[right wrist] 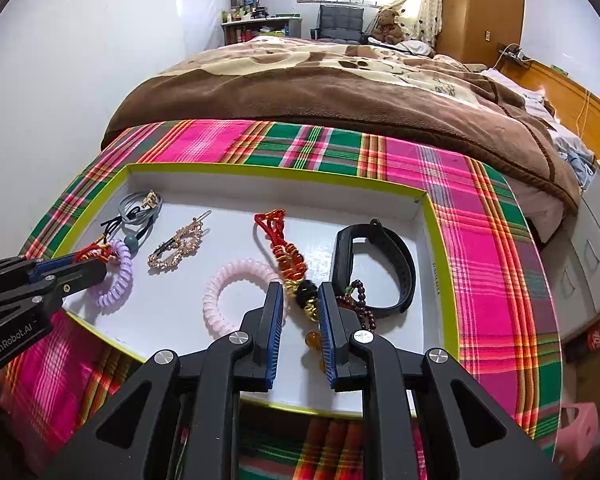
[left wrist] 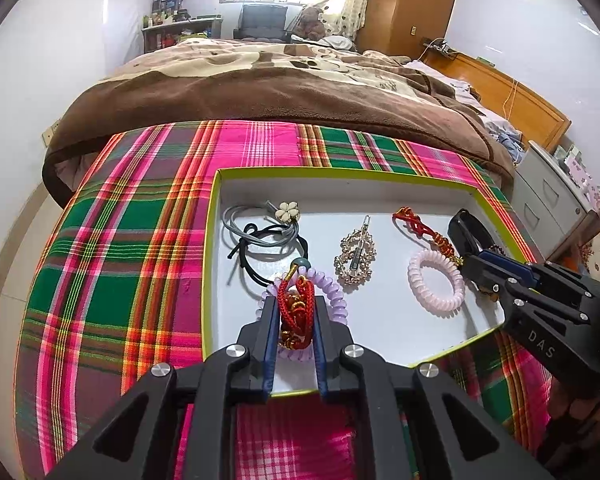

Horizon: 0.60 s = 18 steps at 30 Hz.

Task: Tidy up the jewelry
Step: 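Carry the gold cluster with the right tool while the left tool carries the red ornament over the tray, then open the right tool to drop the gold cluster beside the black band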

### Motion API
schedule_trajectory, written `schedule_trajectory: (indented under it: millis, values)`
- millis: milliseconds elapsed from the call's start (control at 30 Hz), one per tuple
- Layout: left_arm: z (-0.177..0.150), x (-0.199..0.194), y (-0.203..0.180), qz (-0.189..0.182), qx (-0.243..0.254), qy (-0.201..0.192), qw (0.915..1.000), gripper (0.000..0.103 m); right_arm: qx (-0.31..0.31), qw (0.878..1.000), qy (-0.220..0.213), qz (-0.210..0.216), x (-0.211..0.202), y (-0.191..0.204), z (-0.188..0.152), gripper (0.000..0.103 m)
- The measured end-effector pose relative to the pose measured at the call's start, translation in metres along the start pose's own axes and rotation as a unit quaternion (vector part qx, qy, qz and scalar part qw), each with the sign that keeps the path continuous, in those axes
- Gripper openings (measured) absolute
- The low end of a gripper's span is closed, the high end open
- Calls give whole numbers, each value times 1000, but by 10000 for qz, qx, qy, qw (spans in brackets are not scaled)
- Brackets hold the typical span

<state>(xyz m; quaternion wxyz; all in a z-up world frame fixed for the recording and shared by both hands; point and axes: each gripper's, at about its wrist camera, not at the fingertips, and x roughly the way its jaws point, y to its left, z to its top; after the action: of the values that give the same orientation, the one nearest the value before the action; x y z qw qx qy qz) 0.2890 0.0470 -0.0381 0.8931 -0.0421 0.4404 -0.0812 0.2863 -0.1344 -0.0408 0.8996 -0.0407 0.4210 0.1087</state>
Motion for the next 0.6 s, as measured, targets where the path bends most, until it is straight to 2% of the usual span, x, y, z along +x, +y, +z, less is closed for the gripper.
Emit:
schedule_trajectory:
  millis: [100,267,400,600]
  values:
    - [0,-2,-1,-34,0,-2,10000,28,14,10000,-34,51,-3,0,-1,27]
    - [-2,-7,-6,41,129,-65,9999,30,79,9999,-68,124,-6,1,-1,38]
    - [-3,-14,-8,110,111,-124,9998,39,154,9996,-153,158,-13,0,-2,40]
    - [-14,-32,-14,290,17,-287,9992,39,354,9983,-398,239,-35,-1,-10,41]
